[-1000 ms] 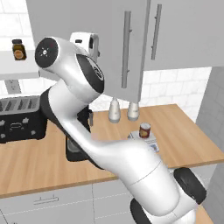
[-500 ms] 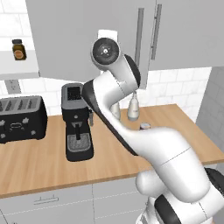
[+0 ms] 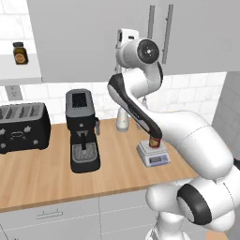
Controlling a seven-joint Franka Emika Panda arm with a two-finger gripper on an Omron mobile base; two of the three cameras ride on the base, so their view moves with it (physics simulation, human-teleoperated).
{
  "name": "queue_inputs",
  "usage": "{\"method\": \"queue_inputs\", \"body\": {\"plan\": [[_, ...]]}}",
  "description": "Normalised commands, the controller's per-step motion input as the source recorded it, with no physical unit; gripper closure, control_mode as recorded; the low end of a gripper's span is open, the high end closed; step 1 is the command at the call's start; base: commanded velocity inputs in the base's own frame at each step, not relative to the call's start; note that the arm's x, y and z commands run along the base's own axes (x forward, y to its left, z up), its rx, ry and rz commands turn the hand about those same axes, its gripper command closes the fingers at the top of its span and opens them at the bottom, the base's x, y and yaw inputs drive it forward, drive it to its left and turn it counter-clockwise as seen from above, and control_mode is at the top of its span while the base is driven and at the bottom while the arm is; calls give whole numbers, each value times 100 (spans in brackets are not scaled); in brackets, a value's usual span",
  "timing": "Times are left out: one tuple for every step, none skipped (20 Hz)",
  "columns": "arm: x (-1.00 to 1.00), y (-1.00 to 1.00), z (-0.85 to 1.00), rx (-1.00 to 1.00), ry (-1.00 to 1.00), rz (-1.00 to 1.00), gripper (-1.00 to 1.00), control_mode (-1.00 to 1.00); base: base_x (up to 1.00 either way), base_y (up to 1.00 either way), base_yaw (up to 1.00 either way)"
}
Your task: Pick the canned food and place it on the digital scale for weighing, and close the cabinet.
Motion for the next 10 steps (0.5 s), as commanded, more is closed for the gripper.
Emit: {"method": "queue_inputs", "body": {"plan": [[100, 0, -6, 0, 0, 13, -100, -100, 0, 0, 0], [100, 0, -1, 0, 0, 5, -100, -100, 0, 0, 0], [100, 0, 0, 0, 0, 2, -100, -100, 0, 0, 0], [100, 0, 0, 0, 0, 0, -100, -100, 0, 0, 0], [35, 0, 18, 0, -8, 0, -100, -100, 0, 0, 0], [39, 0, 19, 0, -7, 0, -100, -100, 0, 0, 0], [91, 0, 1, 0, 0, 0, -100, -100, 0, 0, 0], [100, 0, 0, 0, 7, 0, -100, -100, 0, 0, 0], [100, 0, 0, 0, 9, 0, -100, -100, 0, 0, 0], [100, 6, -4, 0, 0, 0, -100, -100, 0, 0, 0]]}}
